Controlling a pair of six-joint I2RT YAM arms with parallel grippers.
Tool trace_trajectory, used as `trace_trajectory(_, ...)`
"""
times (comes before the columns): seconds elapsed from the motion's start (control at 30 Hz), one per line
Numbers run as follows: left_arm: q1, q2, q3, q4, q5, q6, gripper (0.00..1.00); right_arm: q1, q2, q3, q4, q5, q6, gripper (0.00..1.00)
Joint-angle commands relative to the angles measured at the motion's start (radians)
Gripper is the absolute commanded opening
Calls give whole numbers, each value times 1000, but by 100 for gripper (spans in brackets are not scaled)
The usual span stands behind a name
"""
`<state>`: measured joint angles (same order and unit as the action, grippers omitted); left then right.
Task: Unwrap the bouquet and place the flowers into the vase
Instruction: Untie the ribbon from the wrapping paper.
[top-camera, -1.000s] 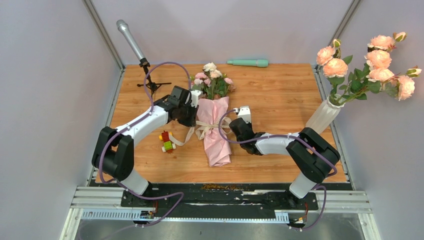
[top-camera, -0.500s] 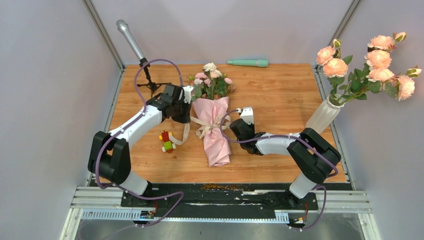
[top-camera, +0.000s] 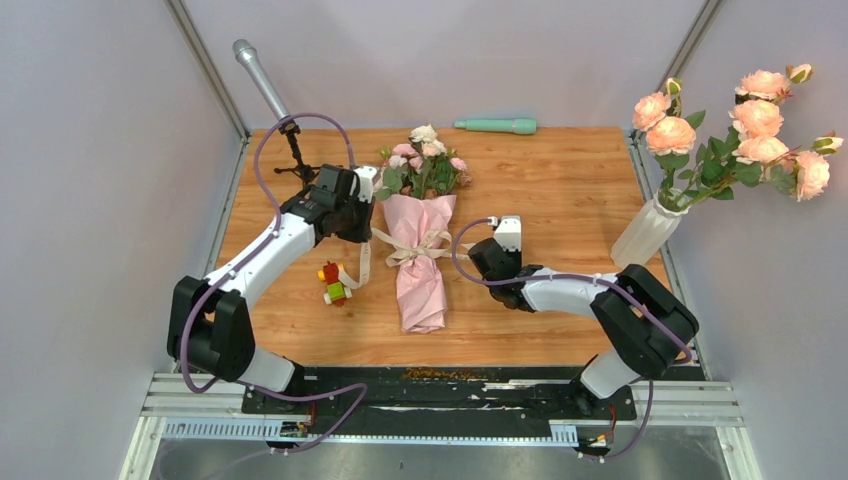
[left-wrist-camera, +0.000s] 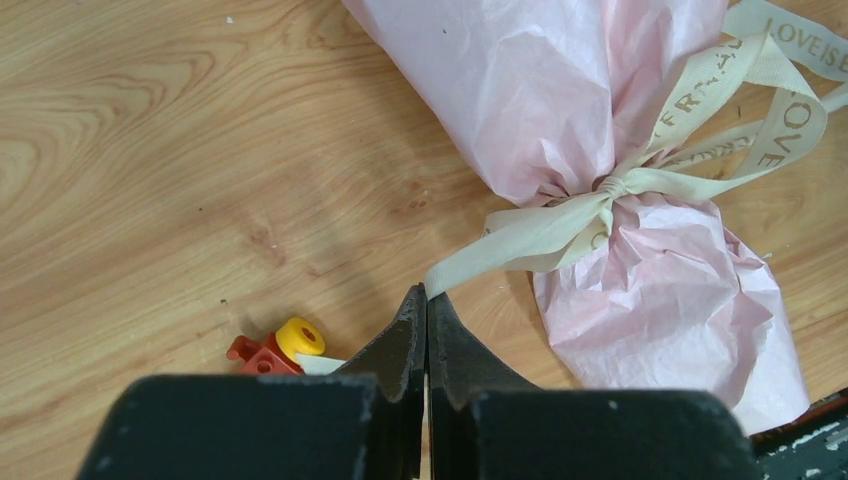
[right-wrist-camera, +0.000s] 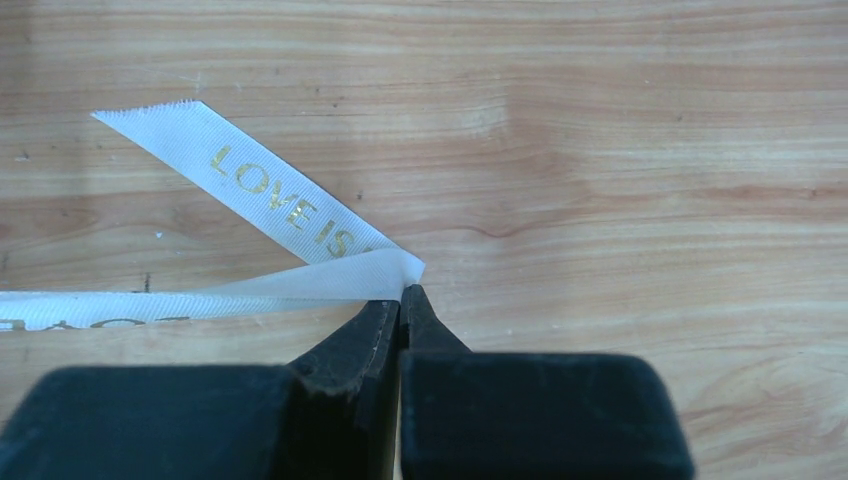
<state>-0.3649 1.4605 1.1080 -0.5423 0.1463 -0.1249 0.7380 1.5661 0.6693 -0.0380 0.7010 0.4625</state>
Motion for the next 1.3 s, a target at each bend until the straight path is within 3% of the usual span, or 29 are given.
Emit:
trace_trajectory(0.0, 9, -58, 11, -1, -56, 18, 0, -19, -56, -18, -43, 40, 52, 0)
trace_trajectory(0.7, 24, -115, 6, -13, -104, 37, 0, -124, -146, -84, -71, -14, 93, 0)
trace_trajectory(1.27, 59, -155, -3, -1, -90, 32, 0, -261, -323, -153, -87, -141, 120, 0)
